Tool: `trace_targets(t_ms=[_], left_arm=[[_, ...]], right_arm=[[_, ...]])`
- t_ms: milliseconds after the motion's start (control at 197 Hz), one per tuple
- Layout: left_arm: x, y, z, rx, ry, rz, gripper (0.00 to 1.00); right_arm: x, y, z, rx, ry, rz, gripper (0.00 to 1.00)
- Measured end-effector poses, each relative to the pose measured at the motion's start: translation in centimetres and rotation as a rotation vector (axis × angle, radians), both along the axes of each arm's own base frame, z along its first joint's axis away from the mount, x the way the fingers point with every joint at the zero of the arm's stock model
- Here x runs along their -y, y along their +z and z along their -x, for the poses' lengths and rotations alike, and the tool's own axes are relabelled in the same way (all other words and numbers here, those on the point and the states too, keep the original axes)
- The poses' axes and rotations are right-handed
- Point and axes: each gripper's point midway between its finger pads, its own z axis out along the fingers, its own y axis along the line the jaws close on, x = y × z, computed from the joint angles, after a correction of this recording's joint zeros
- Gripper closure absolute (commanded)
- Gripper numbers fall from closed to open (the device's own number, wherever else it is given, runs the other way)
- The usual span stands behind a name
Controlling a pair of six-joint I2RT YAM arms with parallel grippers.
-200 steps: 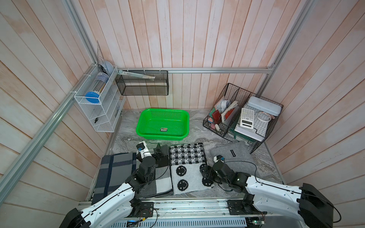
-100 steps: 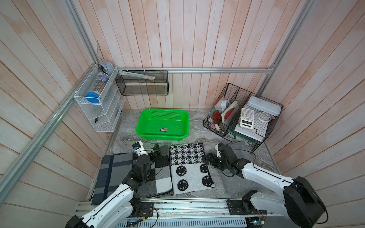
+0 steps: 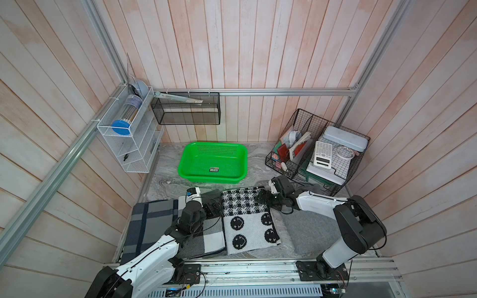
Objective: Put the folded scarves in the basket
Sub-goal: Adjust the scarf at the center of the board.
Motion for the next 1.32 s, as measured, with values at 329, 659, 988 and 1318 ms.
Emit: trace_targets(t_ms=[329, 659, 988, 1318], left_arm=[[1.7, -1.2, 1.1, -0.072, -0.043, 0.058, 0.00], [3.7, -0.8, 2.2, -0.170, -0.027, 0.174, 0.00], [8.1, -1.6, 6.4, -0.331, -0.104, 0.215, 0.02], [10.5, -2.1, 12.2, -0.441, -0.054, 0.365, 0.03]], right_arm=[[0.7, 2.1, -0.3, 0.040, -0.049, -0.010, 1.00], [5.9, 9.8, 0.3, 0.284, -0.292, -0.046, 1.00], [9.7, 8.6, 1.4, 0.290, -0.438, 0.042, 1.00], [11.0, 8.7, 1.3, 0.297, -0.516, 0.070, 1.00]])
